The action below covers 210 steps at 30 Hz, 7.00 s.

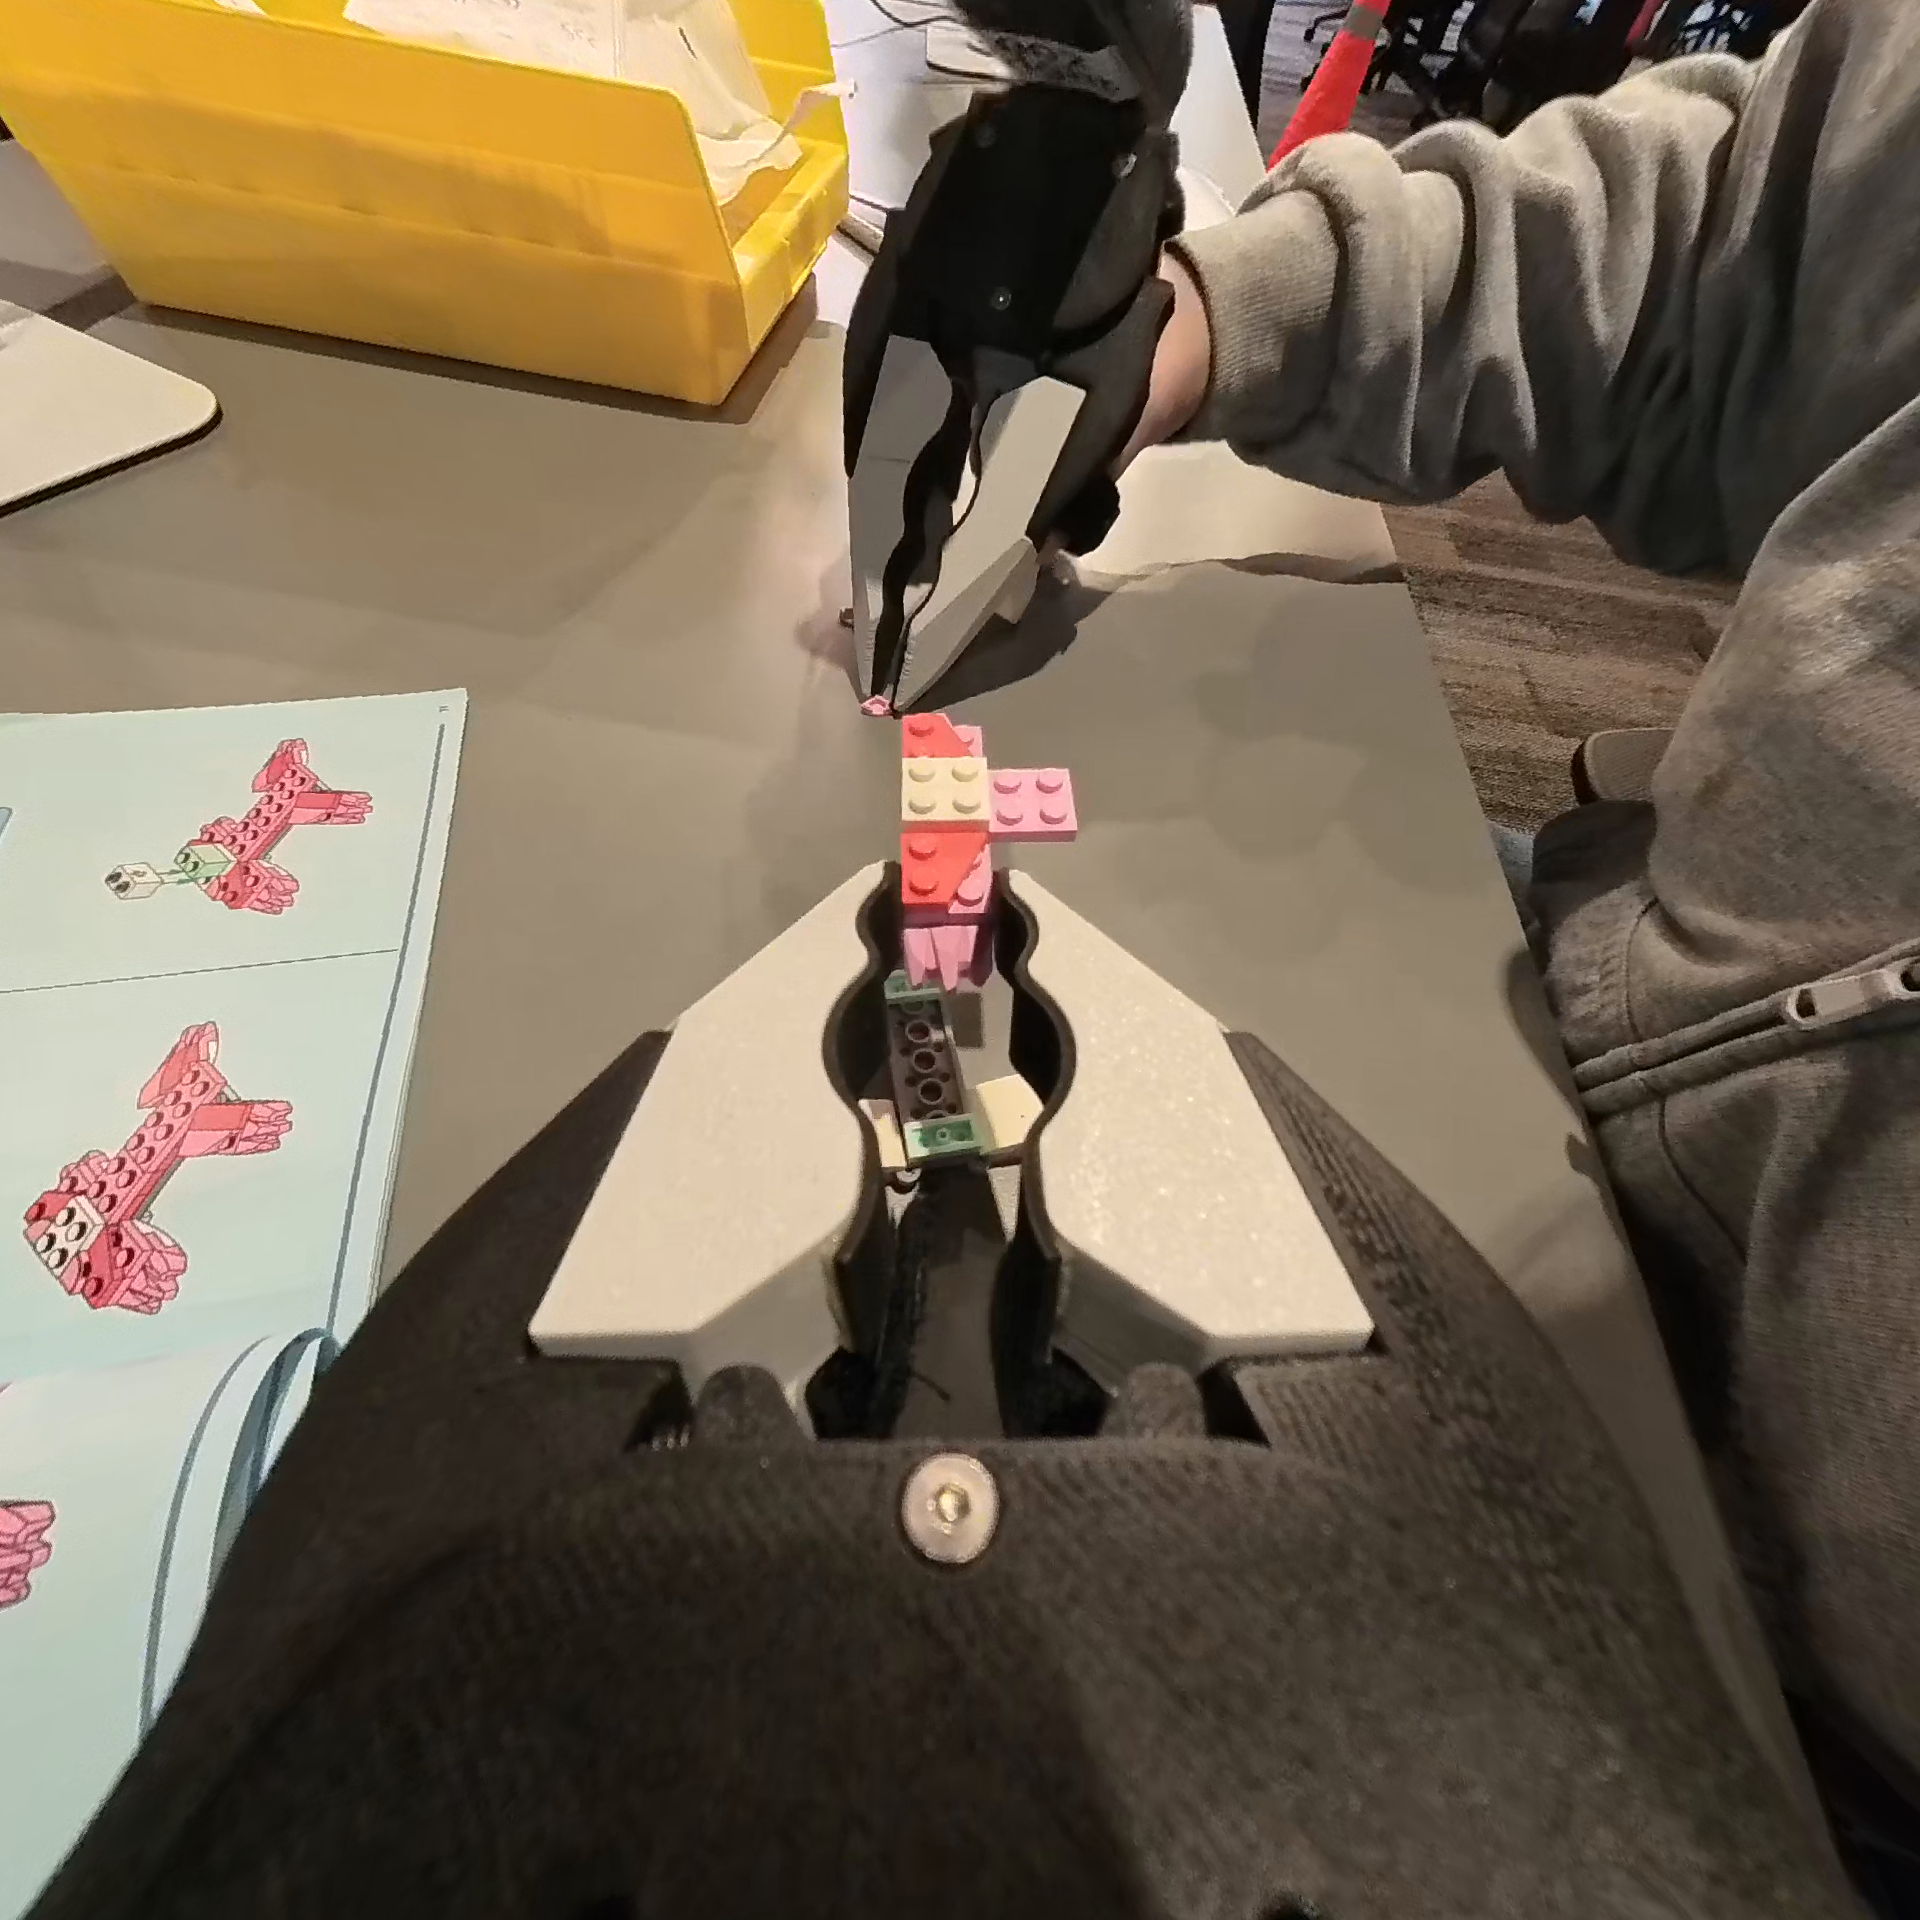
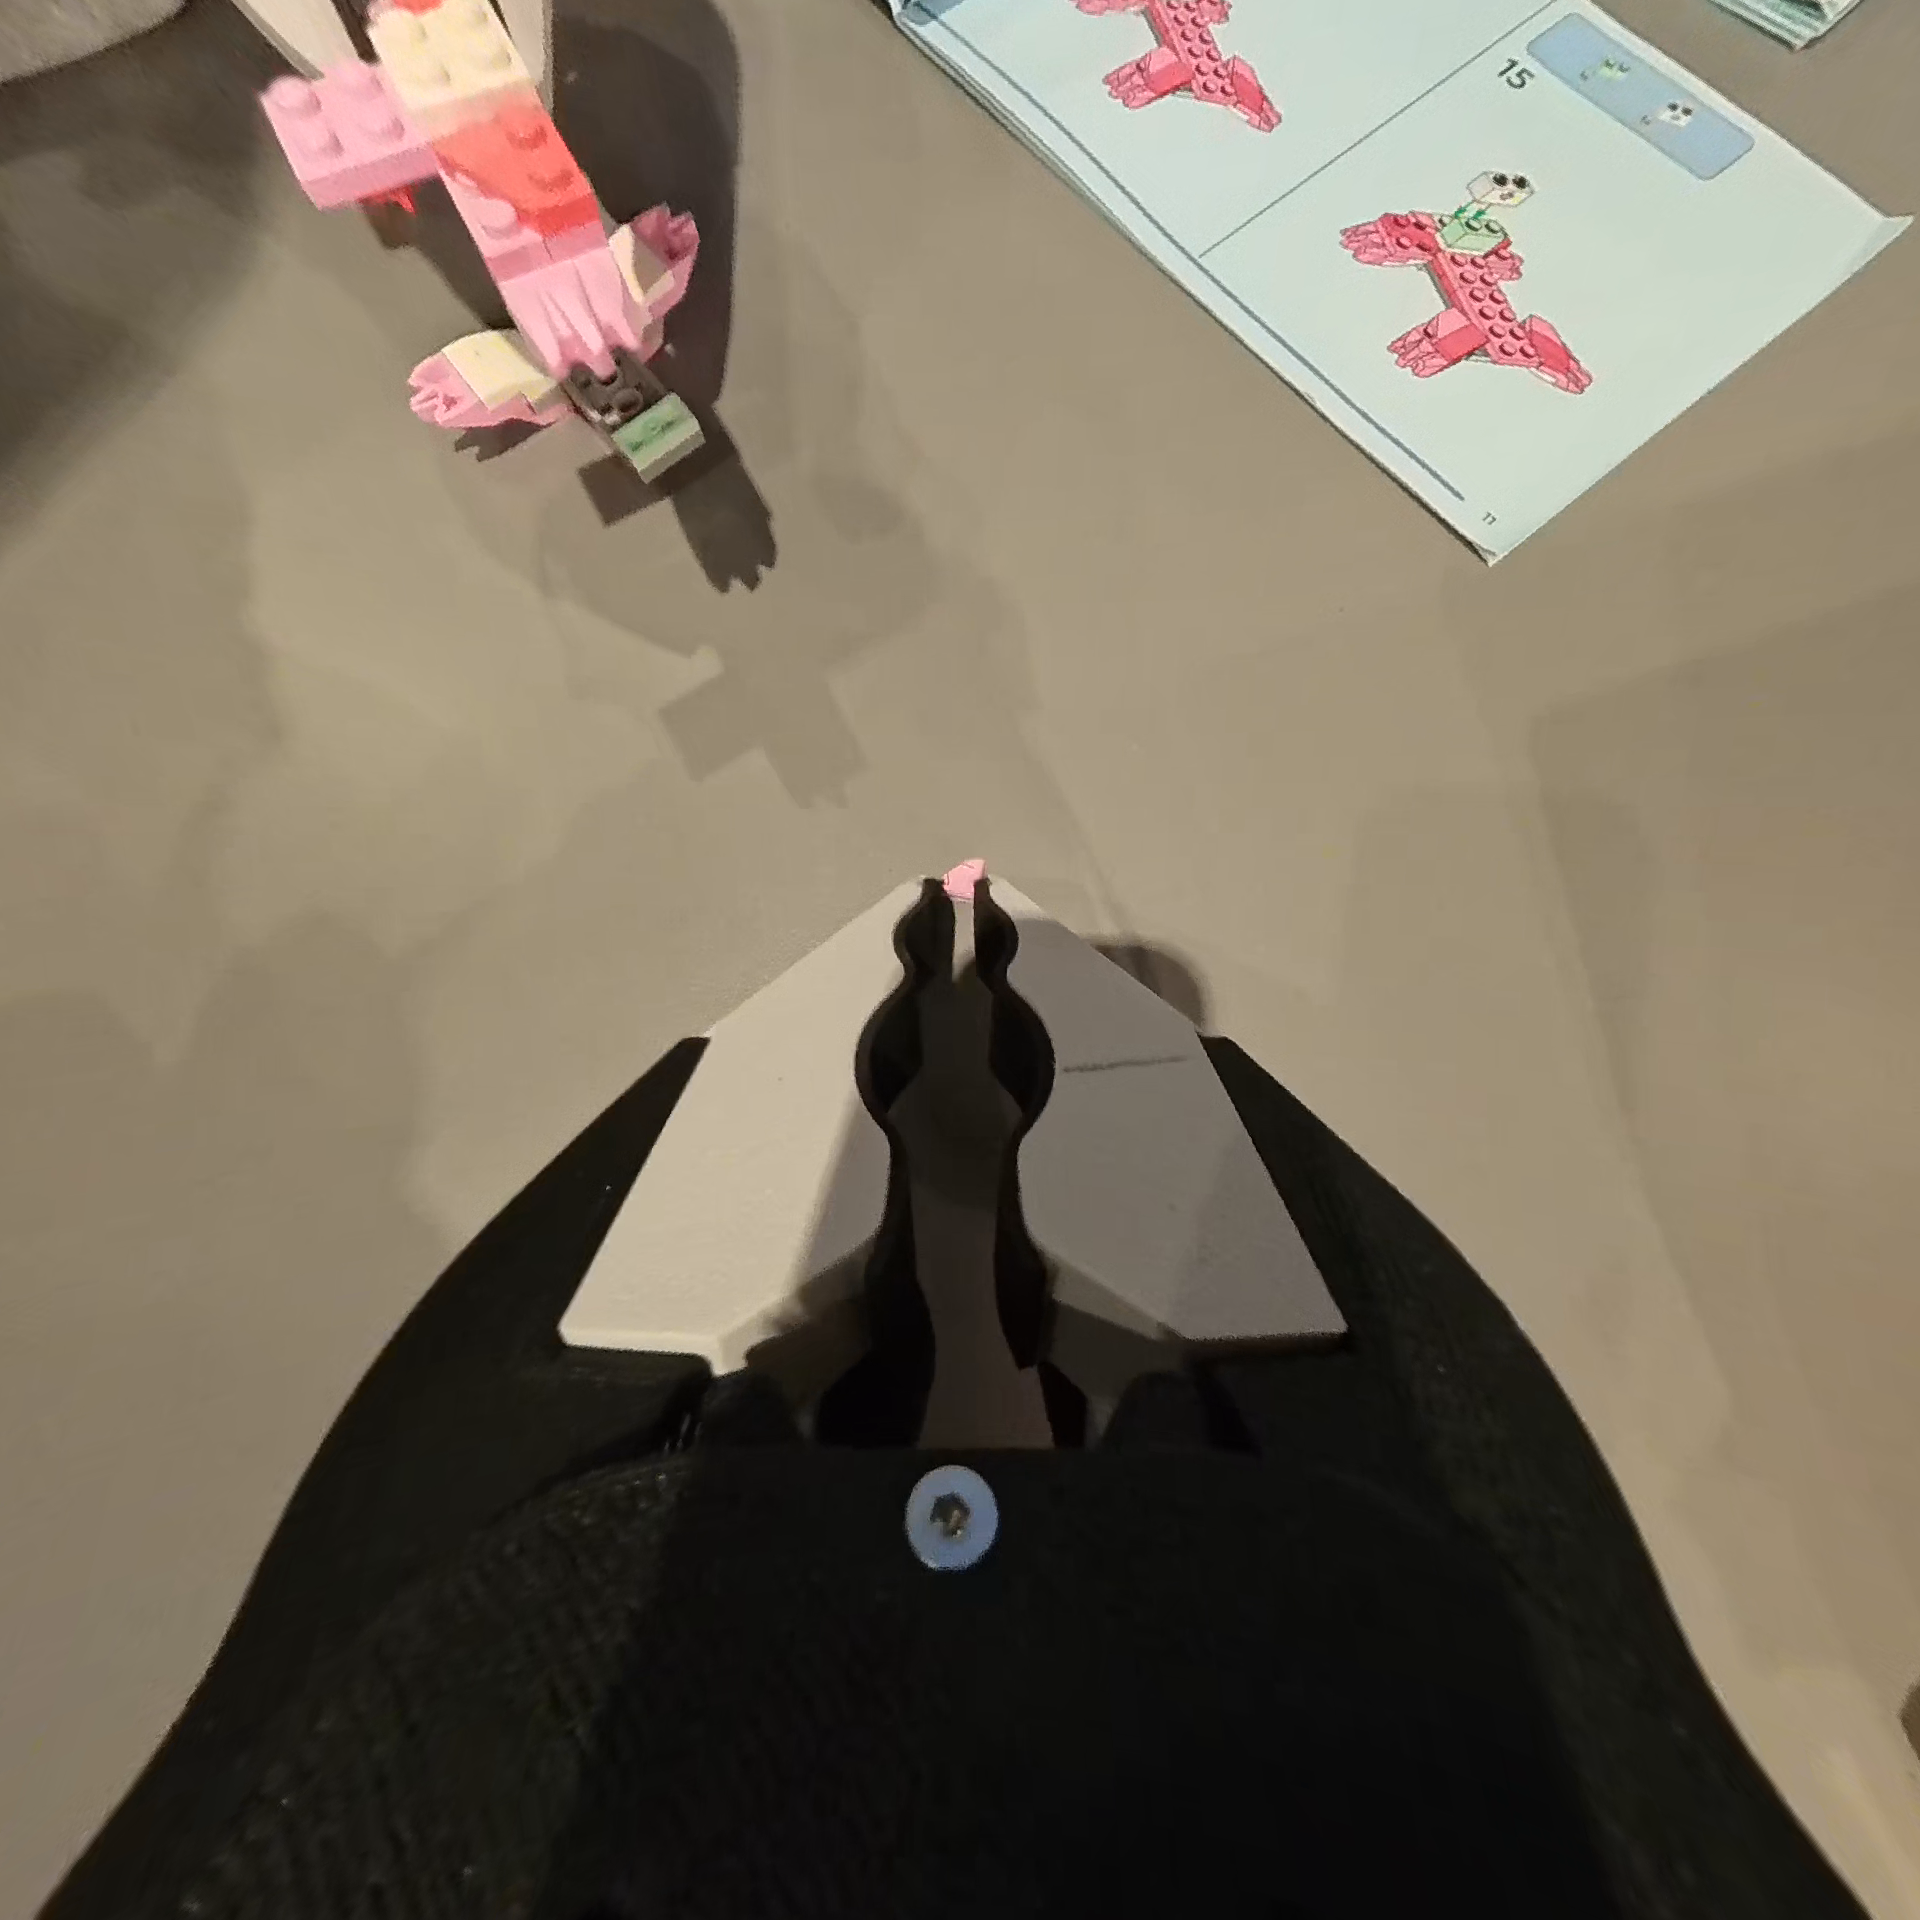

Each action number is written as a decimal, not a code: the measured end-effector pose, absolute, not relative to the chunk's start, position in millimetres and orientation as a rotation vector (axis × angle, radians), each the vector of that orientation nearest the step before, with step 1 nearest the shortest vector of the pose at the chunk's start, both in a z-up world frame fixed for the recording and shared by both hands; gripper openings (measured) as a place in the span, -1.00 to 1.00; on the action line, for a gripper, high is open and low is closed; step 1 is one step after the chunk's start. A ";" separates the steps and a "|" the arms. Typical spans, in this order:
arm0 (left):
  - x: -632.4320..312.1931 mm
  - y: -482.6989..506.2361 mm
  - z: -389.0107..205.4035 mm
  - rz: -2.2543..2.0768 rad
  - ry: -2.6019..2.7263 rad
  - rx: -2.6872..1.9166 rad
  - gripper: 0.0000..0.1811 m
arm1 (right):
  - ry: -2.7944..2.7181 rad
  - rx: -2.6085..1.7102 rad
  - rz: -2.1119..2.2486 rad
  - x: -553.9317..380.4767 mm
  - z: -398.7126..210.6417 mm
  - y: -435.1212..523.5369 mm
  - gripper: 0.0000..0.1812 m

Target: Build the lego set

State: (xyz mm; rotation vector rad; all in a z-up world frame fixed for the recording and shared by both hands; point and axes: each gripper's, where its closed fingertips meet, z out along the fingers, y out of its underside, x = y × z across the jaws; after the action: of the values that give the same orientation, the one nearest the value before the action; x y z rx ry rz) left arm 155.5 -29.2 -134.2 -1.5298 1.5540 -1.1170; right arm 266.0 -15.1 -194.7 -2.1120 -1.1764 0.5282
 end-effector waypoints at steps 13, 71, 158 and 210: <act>155.8 -31.1 -133.6 -1.120 1.561 -1.527 -0.82 | -2.073 -1.620 -0.574 294.3 -191.6 0.9 -0.96; 158.2 -45.5 -131.3 -1.112 1.618 -1.471 -0.82 | -1.749 -1.892 0.149 249.9 -168.5 -69.5 -0.78; 169.0 -71.0 -141.9 -1.172 1.693 -1.436 -0.82 | -1.078 -2.042 0.586 246.3 -190.8 -75.0 -0.89; 150.3 -113.6 -113.5 -1.486 1.820 -1.133 -0.82 | -1.913 -1.555 1.085 160.1 -97.9 -118.0 -0.96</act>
State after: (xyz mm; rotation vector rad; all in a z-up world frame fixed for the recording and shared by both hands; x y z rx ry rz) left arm 150.3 -113.6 -113.5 -1.1330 1.8202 -1.4864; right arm 160.1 -118.0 -97.9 -1.5548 -1.9133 1.0848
